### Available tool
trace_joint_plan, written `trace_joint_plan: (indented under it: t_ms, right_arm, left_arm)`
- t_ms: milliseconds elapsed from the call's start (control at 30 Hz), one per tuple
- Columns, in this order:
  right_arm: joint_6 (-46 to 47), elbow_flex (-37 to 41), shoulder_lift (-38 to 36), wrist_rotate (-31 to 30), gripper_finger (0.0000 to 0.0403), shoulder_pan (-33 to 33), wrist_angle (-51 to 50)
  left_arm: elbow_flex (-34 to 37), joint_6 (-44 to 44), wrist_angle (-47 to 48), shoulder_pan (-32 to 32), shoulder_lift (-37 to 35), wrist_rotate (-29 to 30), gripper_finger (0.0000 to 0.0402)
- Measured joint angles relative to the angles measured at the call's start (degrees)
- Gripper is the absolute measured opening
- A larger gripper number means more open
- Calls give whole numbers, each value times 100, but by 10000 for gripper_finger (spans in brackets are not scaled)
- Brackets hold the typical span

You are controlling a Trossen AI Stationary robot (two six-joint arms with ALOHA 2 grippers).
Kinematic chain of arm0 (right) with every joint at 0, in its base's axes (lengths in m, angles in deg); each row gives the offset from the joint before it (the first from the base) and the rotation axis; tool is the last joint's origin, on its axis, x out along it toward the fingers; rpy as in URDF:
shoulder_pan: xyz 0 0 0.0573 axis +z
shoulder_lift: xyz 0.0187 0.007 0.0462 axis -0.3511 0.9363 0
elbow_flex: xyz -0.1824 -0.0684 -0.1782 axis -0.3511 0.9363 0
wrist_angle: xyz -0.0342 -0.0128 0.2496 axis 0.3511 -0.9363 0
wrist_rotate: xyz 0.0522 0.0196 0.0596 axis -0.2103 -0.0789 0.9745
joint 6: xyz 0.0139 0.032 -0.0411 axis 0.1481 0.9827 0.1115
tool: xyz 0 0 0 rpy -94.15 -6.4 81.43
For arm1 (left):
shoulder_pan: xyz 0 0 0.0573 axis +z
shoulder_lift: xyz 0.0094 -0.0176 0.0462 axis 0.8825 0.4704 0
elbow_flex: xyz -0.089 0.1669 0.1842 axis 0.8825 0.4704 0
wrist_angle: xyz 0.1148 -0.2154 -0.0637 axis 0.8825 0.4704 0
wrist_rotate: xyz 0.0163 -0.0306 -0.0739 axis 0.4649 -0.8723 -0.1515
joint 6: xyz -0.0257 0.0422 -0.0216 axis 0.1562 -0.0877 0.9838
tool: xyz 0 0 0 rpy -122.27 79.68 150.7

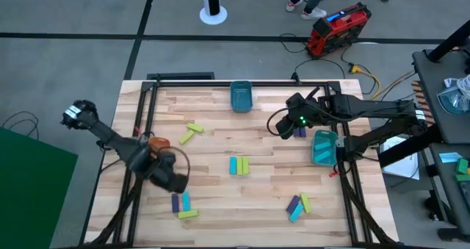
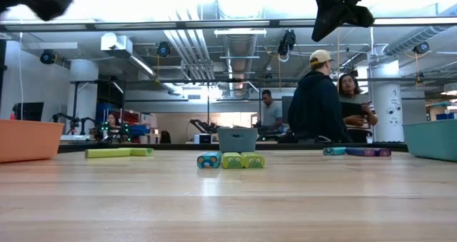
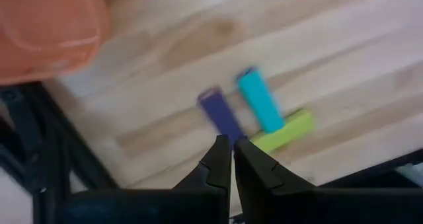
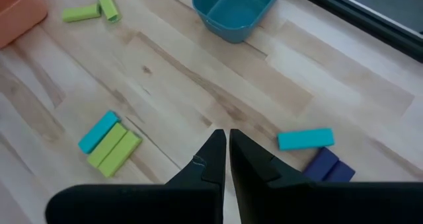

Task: Sort blocks
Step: Put the violet block into the orange bin

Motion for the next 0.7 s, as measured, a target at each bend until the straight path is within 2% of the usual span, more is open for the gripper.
trace_joint_plan:
  t_ms: [100,200,267,400,500,700]
  right_arm:
    - [-17,0,0,-24,12,0,4]
    - [-41,1,0,-42,12,0,6]
    - [-41,2,0,-41,12,0,5]
    - [-41,2,0,-27,12,0,4]
    - [-41,2,0,-17,12,0,7]
    - [-74,2,0,-19,12,0,19]
  left_arm:
    - [18,-80,-20,-387,57,-3,0]
    - [20,-861,-206,-800,59,14,0]
    - [20,-1074,-352,-1097,63,-4,0]
    - [109,-560,-397,-1525,63,-5,0]
    - [272,-296,-823,-1746,84,88,0]
    - [552,803,-1111,-1831,202,279,0]
